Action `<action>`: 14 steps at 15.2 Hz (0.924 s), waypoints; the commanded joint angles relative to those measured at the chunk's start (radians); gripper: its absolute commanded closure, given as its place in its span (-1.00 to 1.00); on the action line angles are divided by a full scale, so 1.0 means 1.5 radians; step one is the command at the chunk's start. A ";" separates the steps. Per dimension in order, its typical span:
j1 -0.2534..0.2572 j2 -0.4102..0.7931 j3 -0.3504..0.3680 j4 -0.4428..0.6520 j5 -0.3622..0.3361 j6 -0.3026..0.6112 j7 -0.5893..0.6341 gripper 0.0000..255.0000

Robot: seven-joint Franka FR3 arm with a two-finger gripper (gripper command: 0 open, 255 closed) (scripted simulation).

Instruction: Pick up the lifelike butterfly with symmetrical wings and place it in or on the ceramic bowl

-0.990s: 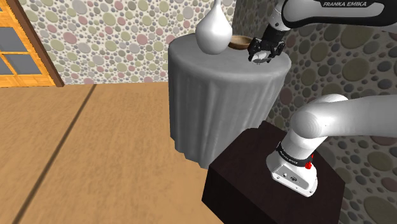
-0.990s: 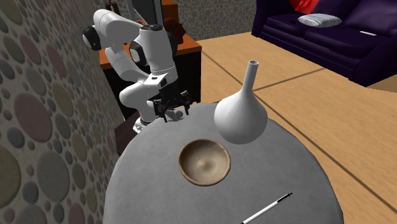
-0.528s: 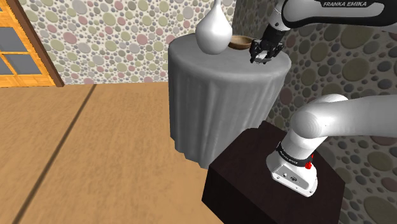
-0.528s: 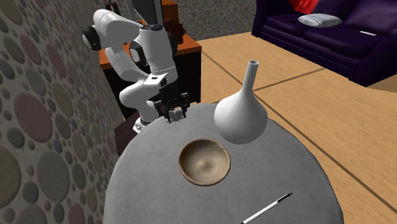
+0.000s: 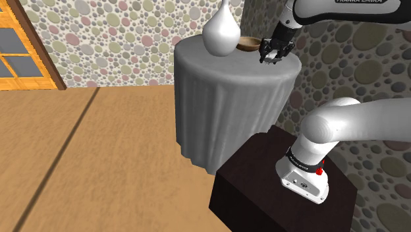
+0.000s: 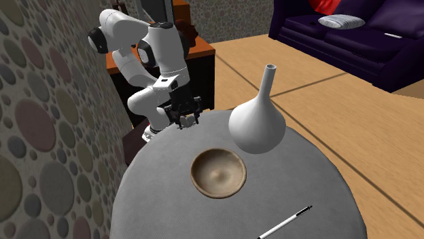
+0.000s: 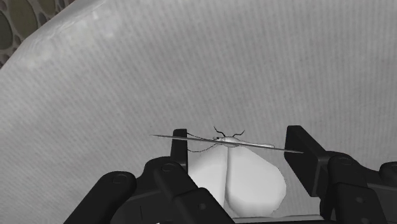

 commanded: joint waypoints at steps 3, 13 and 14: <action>0.001 0.005 0.002 0.038 0.002 -0.032 -0.002 1.00; 0.004 0.030 0.006 0.141 0.007 -0.111 -0.005 1.00; 0.004 0.033 0.006 0.152 0.008 -0.119 -0.005 1.00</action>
